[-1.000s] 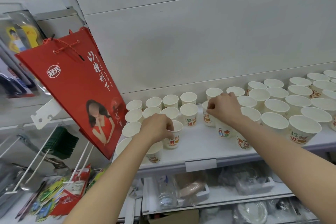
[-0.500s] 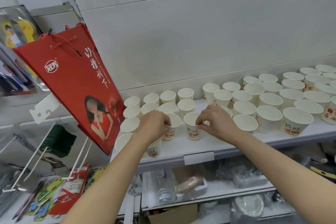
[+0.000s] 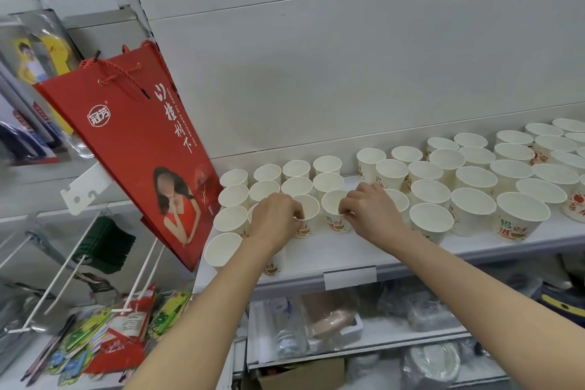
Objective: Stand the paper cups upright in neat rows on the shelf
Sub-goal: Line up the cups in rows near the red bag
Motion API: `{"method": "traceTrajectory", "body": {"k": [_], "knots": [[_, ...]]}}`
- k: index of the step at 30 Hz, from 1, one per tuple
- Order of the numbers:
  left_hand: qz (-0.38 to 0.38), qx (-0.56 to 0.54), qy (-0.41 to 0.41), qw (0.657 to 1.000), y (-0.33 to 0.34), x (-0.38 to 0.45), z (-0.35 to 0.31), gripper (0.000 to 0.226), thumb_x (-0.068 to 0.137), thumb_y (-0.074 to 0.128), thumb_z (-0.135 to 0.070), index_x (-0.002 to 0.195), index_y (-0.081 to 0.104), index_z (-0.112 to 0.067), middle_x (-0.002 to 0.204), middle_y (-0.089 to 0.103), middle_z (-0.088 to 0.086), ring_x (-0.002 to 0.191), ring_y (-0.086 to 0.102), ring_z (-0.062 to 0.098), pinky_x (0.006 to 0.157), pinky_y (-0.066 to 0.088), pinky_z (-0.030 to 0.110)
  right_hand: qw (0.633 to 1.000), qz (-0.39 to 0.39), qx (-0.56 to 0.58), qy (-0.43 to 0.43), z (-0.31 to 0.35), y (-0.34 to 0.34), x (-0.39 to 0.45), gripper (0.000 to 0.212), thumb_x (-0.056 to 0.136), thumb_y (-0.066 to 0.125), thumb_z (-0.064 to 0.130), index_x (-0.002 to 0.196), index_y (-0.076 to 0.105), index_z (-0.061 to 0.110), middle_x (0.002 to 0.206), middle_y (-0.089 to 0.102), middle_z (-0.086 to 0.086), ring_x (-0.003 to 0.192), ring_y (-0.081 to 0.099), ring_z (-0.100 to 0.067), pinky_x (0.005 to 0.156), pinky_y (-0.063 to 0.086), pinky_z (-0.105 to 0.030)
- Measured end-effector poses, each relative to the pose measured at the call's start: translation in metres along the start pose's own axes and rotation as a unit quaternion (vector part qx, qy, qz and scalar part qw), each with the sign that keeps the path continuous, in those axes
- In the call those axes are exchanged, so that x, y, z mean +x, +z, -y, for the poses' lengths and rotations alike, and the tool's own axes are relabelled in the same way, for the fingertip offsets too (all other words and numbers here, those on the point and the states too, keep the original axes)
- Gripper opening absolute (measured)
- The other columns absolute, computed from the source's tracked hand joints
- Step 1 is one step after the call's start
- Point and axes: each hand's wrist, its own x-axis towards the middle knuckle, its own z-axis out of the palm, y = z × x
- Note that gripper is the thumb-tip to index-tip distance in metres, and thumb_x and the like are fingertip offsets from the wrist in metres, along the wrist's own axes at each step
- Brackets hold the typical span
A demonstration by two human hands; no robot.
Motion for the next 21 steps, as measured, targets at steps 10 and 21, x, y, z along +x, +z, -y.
{"method": "traceTrajectory", "body": {"k": [10,21], "knots": [[-0.062,-0.116,0.054,0.990,-0.013,0.000,-0.026,0.015,0.085,0.066,-0.038,0.100,0.070,-0.035,0.099,0.064,-0.015,0.088,0.057,0.009,0.066,0.039,0.028,0.991,-0.092,0.036,0.095,-0.031,-0.038,-0.034,0.011,0.074,0.079,0.015,0.082,0.072,0.016,0.078,0.068,0.002,0.077,0.058,-0.026,0.069,0.040,-0.033],[-0.004,-0.026,0.194,0.981,0.022,0.026,-0.129,0.023,0.088,0.068,-0.029,0.110,0.067,-0.026,0.110,0.063,-0.002,0.103,0.055,0.022,0.073,0.042,0.032,0.990,-0.025,0.000,0.137,-0.066,-0.073,-0.106,0.019,0.068,0.084,0.030,0.079,0.073,0.020,0.079,0.070,0.005,0.078,0.055,-0.022,0.066,0.040,-0.033]]}}
